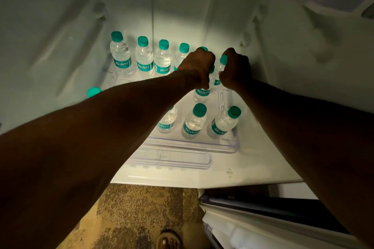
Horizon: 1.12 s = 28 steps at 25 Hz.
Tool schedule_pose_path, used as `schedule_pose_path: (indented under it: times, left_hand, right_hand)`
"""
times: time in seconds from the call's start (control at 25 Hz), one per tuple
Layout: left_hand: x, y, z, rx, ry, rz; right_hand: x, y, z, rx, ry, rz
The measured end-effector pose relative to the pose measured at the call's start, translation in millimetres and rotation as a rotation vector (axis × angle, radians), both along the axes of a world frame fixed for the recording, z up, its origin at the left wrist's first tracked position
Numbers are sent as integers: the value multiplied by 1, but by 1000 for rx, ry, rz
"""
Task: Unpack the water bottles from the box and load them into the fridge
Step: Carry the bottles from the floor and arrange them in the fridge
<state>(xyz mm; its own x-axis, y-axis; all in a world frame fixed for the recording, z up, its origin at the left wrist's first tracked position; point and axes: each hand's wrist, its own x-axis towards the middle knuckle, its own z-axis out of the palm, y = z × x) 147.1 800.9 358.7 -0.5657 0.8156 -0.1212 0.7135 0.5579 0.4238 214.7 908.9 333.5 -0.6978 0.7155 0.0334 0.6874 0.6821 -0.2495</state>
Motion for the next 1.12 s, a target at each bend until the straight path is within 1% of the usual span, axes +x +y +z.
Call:
schedule_pose_path:
  times: [0.2,0.32,0.44,0.6,0.76,0.96,1.12]
  left_hand:
    - [7,5,0,19,-31,13]
    - [11,10,2,16,-52,14]
    - [16,15,2,21,-80,3]
    - [22,22,0,41,-95,23]
    - [19,23,-3,67,-124,50]
    - [5,9,-1,89,-153,77]
    - [-7,-31,4,222,-53,159]
  right_hand:
    - [1,1,5,30,-10,26]
    - [0,3,11,-6,93,-45]
    - [-1,6,15,-101,236,-101]
    - [-2,3,21,-195,320,-140]
    - [-10,0,28,-101,421,-184]
    - [-15,-7,32,-27,546,-150]
    - [-5,-25,34,84,552,-91]
